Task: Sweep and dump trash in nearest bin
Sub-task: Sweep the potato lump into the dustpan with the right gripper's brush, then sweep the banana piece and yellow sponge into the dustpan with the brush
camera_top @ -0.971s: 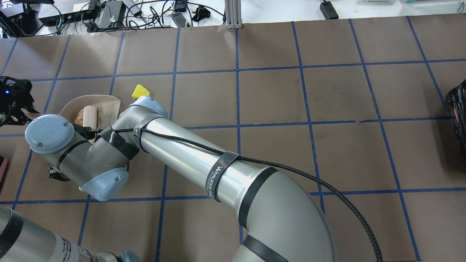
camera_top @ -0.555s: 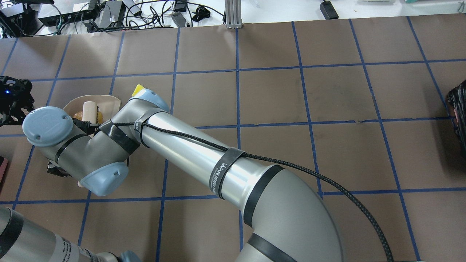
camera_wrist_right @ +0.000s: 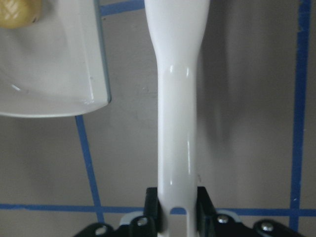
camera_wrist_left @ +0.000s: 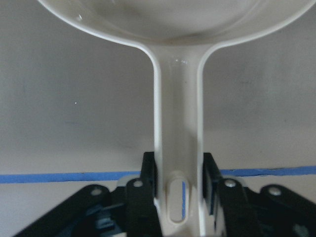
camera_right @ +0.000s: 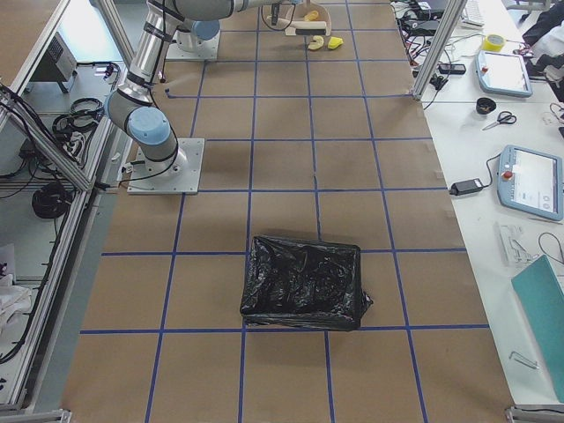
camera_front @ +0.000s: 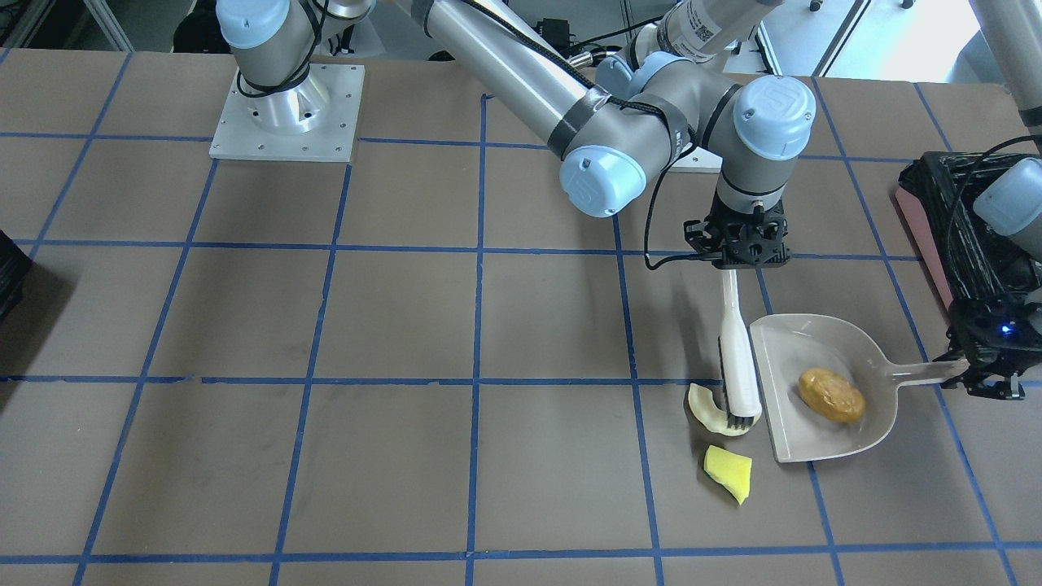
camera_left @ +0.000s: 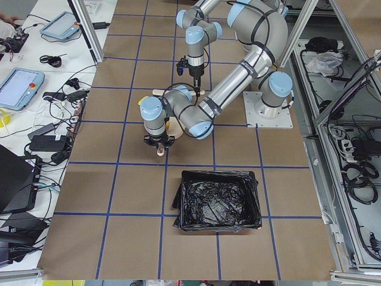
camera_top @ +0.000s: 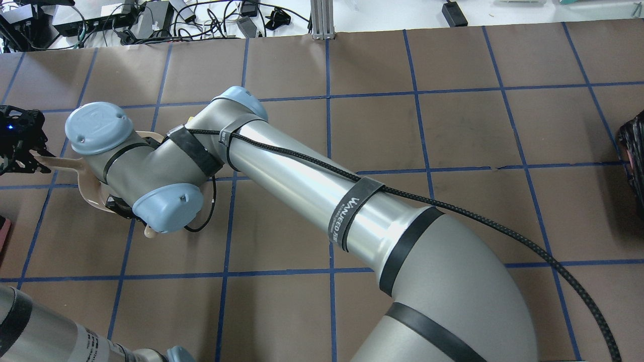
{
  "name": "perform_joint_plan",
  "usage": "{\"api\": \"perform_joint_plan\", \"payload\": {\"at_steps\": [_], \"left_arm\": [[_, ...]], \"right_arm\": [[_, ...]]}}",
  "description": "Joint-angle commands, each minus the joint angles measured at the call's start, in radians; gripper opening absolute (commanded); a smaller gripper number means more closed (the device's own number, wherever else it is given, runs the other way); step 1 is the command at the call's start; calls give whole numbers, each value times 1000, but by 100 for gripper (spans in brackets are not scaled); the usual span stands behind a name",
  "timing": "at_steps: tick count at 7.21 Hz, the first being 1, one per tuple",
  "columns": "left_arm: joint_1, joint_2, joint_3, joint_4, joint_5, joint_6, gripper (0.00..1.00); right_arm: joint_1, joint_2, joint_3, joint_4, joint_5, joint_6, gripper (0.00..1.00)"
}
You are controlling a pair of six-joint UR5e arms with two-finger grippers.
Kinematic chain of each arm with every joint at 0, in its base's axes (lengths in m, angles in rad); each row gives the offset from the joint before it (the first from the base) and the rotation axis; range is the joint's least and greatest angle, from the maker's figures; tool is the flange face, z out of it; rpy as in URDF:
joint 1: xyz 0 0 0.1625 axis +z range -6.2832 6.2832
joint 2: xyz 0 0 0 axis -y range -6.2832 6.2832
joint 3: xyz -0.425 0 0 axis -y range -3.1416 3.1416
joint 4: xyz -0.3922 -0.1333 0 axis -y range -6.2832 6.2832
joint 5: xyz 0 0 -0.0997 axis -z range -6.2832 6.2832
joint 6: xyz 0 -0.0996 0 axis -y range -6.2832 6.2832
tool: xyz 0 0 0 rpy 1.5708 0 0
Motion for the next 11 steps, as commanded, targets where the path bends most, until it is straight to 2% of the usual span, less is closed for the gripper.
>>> {"api": "perform_joint_plan", "payload": {"at_steps": [1,3,6,11], "left_arm": [[0,-4,0,12,0,1,0],[-1,-4,0,12,2,0,0],[-1,-7,0,14,2,1,0],[-1,-7,0,14,0,1,0]], "right_arm": [[-92,-53,60,13,-15,62,0],[-140,-30,49,13,5,59,0],[-138,13,10,12,65,113,0],[-76,65,-8,-1,68,134,0]]}}
